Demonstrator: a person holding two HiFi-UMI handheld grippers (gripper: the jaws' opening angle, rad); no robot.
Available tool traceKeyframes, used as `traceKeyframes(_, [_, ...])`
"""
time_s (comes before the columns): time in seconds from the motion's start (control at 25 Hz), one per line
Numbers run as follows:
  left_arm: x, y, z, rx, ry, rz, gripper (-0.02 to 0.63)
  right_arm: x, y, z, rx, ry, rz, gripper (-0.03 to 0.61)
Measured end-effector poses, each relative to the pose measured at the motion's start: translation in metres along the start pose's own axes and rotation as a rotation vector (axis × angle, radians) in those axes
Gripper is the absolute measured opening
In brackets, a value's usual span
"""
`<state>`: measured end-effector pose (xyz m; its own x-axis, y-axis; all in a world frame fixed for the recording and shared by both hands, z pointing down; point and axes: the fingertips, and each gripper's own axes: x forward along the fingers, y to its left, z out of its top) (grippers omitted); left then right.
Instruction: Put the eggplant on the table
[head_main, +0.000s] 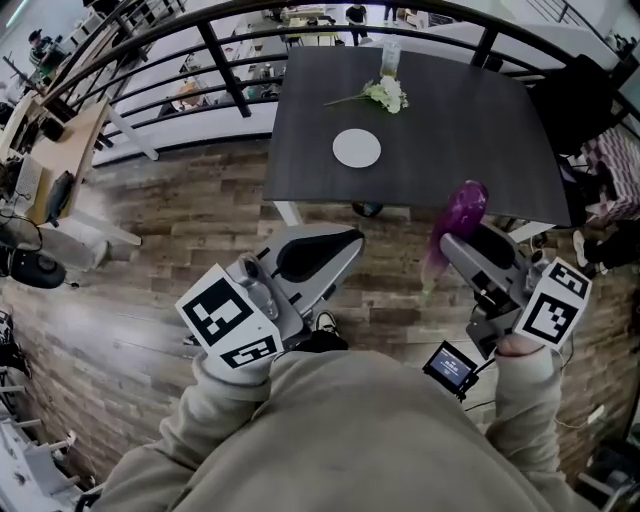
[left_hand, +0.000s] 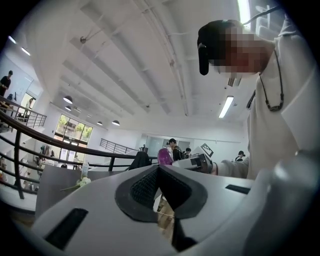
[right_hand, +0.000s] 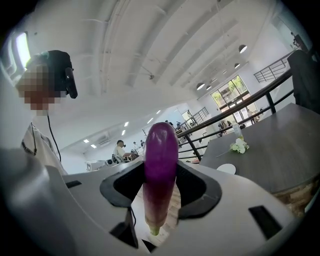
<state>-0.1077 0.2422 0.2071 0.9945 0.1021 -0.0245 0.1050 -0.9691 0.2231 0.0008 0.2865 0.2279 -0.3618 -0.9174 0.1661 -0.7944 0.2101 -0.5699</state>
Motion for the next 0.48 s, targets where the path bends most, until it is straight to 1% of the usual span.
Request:
traceKeyframes(0.08, [-0.003, 0.017, -0.001, -0.003, 0.013, -0.008, 0.006, 0.014, -0.003, 0.004, -0.006, 0.007, -0.009, 0.213])
traceKeyframes(0.28, [-0.012, 0.055, 0.0, -0.034, 0.034, -0.039, 0.006, 0.048, -0.016, 0.019, 0.016, 0.004, -0.039, 0.213])
traceKeyframes(0.48, [-0.021, 0.086, 0.004, -0.05, 0.043, -0.032, 0.006, 0.073, -0.019, 0.032, 0.027, 0.007, -0.055, 0.213])
